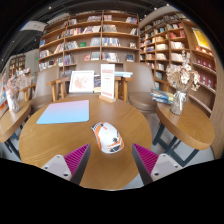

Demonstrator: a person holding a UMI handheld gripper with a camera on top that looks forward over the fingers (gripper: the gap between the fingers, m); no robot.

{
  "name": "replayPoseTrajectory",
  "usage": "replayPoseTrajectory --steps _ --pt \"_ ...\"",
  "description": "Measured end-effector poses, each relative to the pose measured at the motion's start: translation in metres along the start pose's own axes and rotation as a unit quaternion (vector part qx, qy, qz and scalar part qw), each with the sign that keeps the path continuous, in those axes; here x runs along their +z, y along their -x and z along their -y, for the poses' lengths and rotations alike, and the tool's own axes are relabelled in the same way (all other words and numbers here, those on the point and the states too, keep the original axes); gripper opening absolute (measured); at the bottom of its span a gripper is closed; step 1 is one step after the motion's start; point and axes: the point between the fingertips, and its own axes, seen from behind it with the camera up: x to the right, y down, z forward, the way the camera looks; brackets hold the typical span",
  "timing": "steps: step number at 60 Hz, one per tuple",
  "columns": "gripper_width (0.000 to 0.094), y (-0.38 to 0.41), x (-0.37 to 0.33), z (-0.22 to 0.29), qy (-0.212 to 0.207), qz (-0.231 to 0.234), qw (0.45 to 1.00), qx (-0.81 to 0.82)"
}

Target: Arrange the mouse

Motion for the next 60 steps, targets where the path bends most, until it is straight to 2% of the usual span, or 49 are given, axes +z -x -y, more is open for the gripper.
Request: replayPoseTrajectory --steps 13,22,34,60 --pt "0.0851 -0.007 0.048 -0.003 0.026 -0.004 1.000 0.001" --pt "0.0863 -0.009 0.075 0.008 0.028 0.004 1.000 0.009" --pt "0.0849 -0.015 0.084 0.012 0.056 0.012 0.998 0.009" --pt "0.0844 -0.015 0.098 0.019 0.074 0.004 0.997 0.011"
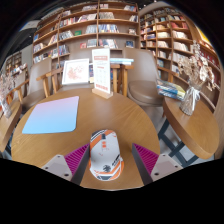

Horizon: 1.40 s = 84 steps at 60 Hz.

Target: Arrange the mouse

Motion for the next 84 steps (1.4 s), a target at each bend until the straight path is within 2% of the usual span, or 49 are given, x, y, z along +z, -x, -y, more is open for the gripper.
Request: replayPoseTrajectory --steps 2,3,4,6,12,26,34,41,48,54,66,70,73,77,80,84 --pt "0.0834 0.000 0.001 0.001 0.001 -0.001 1.000 0.002" --pt "0.0799 0.000 0.000 0.001 0.001 0.001 1.000 0.001" --pt "0.0719 0.002 0.000 0.001 0.002 0.004 1.000 -0.002" --pt "0.0461 0.007 0.001 0.003 0.002 0.013 1.000 -0.012" --pt "0.0433 0.006 0.001 0.008 0.017 0.005 1.000 -0.009" --pt "0.0433 0.063 -0.046 0.126 -0.070 0.048 0.996 0.013" --pt "0.0431 0.133 -0.032 0.173 -0.083 0.076 0.994 0.002" --pt "0.0430 0.194 0.009 0.172 -0.063 0.092 0.994 -0.009" --pt "0.0429 0.243 0.046 0.144 -0.031 0.107 0.994 -0.020" --pt "0.0429 0.261 0.069 0.124 -0.023 0.098 0.994 -0.041" --pt "0.0474 0.265 0.097 0.088 0.009 0.082 0.996 -0.045" --pt "0.0502 0.264 0.097 0.090 -0.001 0.079 0.996 -0.047" --pt "0.0585 0.265 0.094 0.088 0.004 0.080 0.996 -0.049" --pt "0.0866 0.260 0.085 0.093 -0.001 0.075 0.996 -0.044" --pt "0.0824 0.256 0.070 0.099 -0.009 0.073 0.996 -0.043" --pt "0.0853 0.248 0.038 0.108 -0.027 0.067 0.996 -0.043"
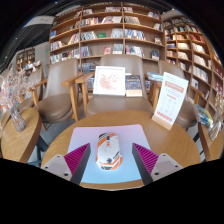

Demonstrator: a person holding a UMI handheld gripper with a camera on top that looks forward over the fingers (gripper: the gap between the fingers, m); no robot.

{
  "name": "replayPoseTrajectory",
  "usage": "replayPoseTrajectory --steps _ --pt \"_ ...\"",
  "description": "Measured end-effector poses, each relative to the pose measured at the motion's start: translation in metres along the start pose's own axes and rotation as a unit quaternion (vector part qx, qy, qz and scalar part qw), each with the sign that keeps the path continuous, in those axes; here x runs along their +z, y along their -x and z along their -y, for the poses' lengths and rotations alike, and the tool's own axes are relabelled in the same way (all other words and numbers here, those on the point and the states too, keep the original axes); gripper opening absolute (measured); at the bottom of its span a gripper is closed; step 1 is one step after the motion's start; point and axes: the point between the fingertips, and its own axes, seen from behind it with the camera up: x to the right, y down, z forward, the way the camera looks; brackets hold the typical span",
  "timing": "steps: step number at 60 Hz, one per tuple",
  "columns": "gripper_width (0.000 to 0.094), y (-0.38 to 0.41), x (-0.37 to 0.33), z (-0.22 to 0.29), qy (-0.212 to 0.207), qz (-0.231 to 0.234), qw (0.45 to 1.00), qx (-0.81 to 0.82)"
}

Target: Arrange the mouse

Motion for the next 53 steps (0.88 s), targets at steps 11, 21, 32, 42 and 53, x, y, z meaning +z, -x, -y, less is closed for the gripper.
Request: replayPoseTrajectory --steps 11,21,32,42,53 --pt "0.0857 -0.025 -0.118 -0.006 -0.037 -0.014 0.999 -0.002" --pt "0.0858 -0.044 -0.215 -0.052 -0.046 -0.017 0.999 -0.002" --pt "0.0856 -0.068 -0.282 -0.114 -0.035 -0.038 0.999 0.006" --pt "0.0856 -0.074 -0.316 -0.145 -0.040 -0.040 0.998 -0.005" --pt "0.0856 -0.073 -0.337 -0.153 -0.050 -0.032 0.998 -0.001"
